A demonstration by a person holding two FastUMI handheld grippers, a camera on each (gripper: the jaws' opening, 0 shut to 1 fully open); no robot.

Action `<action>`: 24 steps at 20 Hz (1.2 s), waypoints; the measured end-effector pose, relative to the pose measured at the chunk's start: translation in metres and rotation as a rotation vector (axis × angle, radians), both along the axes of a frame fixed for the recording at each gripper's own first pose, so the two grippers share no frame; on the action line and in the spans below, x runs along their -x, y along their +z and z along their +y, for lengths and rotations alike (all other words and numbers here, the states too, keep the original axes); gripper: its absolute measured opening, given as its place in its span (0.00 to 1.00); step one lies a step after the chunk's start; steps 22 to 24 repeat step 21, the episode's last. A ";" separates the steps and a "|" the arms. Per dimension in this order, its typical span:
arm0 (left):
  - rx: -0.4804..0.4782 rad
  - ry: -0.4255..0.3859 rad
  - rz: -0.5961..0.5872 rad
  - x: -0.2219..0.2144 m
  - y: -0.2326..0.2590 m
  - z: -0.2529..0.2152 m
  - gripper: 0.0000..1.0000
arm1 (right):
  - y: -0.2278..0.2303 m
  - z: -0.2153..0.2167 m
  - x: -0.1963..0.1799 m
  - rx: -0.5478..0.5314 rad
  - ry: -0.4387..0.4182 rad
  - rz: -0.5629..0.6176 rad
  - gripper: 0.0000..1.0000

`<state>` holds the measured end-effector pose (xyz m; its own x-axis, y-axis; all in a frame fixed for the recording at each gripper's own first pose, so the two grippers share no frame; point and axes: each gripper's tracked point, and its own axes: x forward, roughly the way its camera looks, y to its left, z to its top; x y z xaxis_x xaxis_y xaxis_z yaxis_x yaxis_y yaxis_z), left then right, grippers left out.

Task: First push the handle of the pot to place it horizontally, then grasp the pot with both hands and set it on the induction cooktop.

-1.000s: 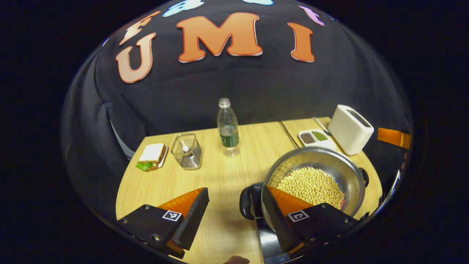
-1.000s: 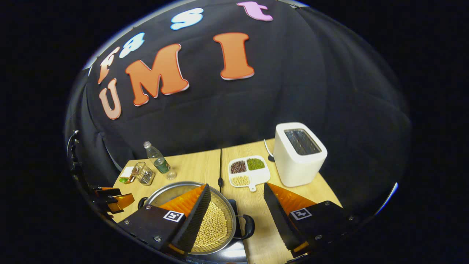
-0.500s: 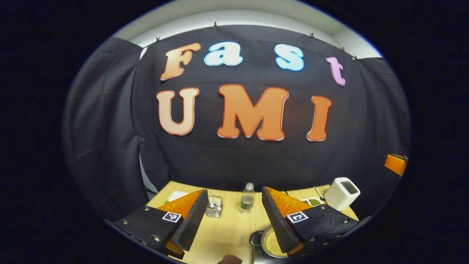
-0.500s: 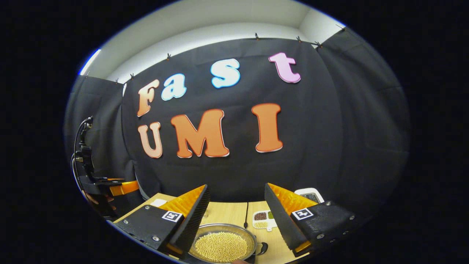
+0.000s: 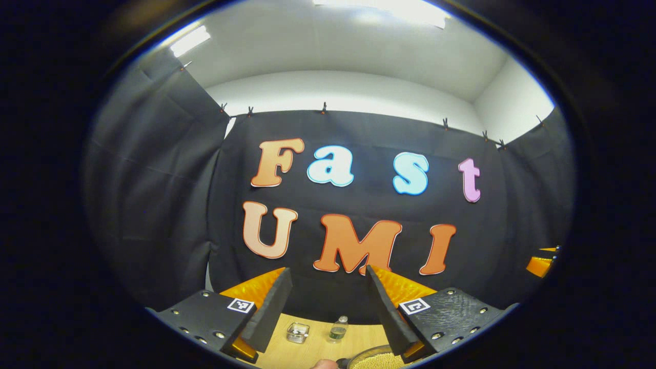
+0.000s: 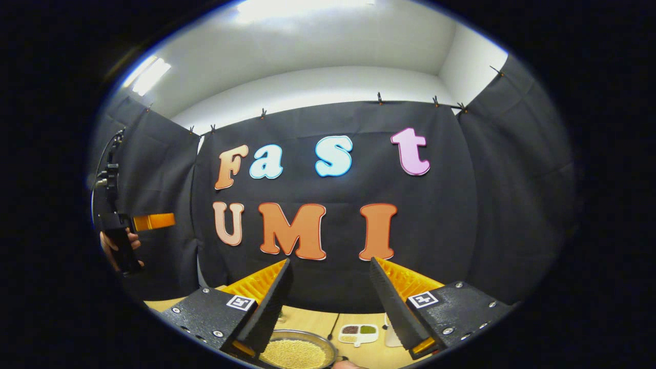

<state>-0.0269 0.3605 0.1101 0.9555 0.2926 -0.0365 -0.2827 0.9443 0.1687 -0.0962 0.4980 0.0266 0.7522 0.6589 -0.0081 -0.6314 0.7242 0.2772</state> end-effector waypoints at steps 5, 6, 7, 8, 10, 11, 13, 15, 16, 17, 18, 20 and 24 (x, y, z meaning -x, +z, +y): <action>-0.040 -0.041 -0.078 0.001 0.044 0.002 0.85 | 0.039 -0.058 -0.037 0.116 -0.104 -0.110 0.94; -0.035 -0.053 -0.087 -0.002 0.047 0.003 0.84 | 0.051 -0.067 -0.043 0.126 -0.123 -0.119 0.94; -0.021 -0.064 -0.085 -0.007 0.046 0.006 0.84 | 0.063 -0.074 -0.046 0.126 -0.137 -0.122 0.98; -0.001 -0.074 -0.079 -0.005 0.044 0.008 0.84 | 0.075 -0.080 -0.048 0.118 -0.148 -0.125 0.94; 0.000 -0.072 -0.088 -0.003 0.049 0.008 0.84 | 0.094 -0.090 -0.054 0.107 -0.176 -0.137 0.93; -0.013 -0.072 -0.095 -0.004 0.051 0.007 0.84 | 0.099 -0.093 -0.057 0.103 -0.191 -0.137 0.97; -0.028 -0.093 -0.099 -0.005 0.051 0.004 0.84 | 0.106 -0.097 -0.061 0.089 -0.221 -0.122 0.93; -0.034 -0.108 -0.098 -0.007 0.052 0.004 0.84 | 0.108 -0.097 -0.063 0.081 -0.250 -0.115 0.94; -0.030 -0.116 -0.097 -0.010 0.053 0.005 0.84 | 0.107 -0.099 -0.065 0.083 -0.269 -0.114 0.97; -0.027 -0.117 -0.092 -0.012 0.052 0.007 0.84 | 0.106 -0.098 -0.066 0.086 -0.281 -0.113 0.97; -0.030 -0.115 -0.092 -0.013 0.051 0.007 0.84 | 0.106 -0.096 -0.064 0.090 -0.290 -0.113 0.97; -0.039 -0.107 -0.094 -0.014 0.053 0.008 0.84 | 0.107 -0.094 -0.063 0.096 -0.288 -0.124 0.94; -0.040 -0.104 -0.098 -0.015 0.054 0.008 0.84 | 0.109 -0.093 -0.062 0.099 -0.285 -0.133 0.94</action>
